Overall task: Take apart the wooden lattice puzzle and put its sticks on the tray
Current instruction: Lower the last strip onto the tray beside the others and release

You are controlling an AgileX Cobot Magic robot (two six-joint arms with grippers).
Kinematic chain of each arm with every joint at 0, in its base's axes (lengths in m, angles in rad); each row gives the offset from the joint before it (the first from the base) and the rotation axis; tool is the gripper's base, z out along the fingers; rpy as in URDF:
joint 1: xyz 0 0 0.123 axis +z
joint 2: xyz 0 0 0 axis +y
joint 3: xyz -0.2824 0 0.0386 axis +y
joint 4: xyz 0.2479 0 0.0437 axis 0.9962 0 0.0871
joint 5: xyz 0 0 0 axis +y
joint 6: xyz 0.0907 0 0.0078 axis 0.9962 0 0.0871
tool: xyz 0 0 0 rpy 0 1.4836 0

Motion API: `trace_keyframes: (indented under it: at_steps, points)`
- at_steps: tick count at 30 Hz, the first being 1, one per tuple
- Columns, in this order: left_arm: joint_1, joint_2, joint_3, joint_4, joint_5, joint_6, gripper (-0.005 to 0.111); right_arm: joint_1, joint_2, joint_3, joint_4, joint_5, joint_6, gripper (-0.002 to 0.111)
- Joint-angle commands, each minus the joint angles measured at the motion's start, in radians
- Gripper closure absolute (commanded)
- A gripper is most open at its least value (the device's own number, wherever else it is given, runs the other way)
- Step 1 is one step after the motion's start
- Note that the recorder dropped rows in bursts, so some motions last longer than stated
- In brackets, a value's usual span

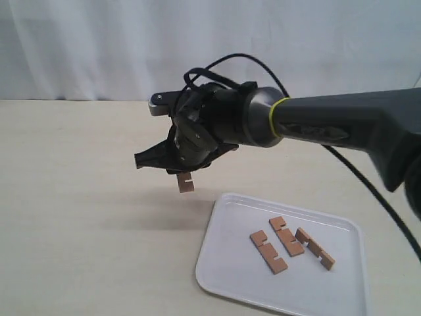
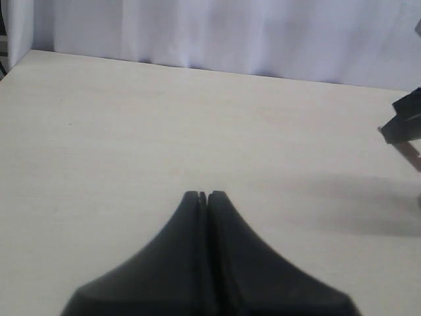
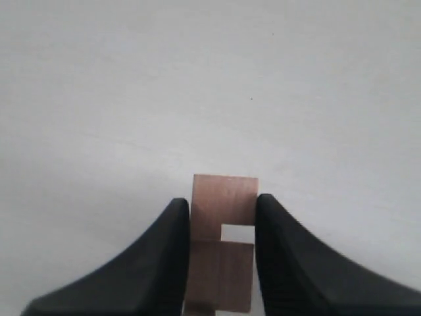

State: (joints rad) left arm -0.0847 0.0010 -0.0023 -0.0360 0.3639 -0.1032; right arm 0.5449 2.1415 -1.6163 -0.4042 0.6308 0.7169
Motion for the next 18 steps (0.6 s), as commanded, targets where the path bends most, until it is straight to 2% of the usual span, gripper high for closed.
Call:
trace_keyframes:
  at_steps: [1, 6, 13, 18]
  points:
    - [0.001, -0.001, 0.002, 0.000, -0.001, 0.001, 0.107, 0.004, -0.084, 0.005, 0.023, 0.134, -0.120, 0.104]
    - [0.001, -0.001, 0.002, 0.000, -0.001, 0.001, 0.107, 0.004, -0.188, 0.108, 0.030, 0.208, -0.252, 0.104]
    - [0.001, -0.001, 0.002, 0.000, -0.001, 0.001, 0.107, 0.000, -0.353, 0.369, 0.022, 0.097, -0.262, 0.104]
    - [0.001, -0.001, 0.002, 0.000, -0.001, 0.001, 0.107, 0.000, -0.393, 0.480, 0.036, 0.078, -0.257, 0.104]
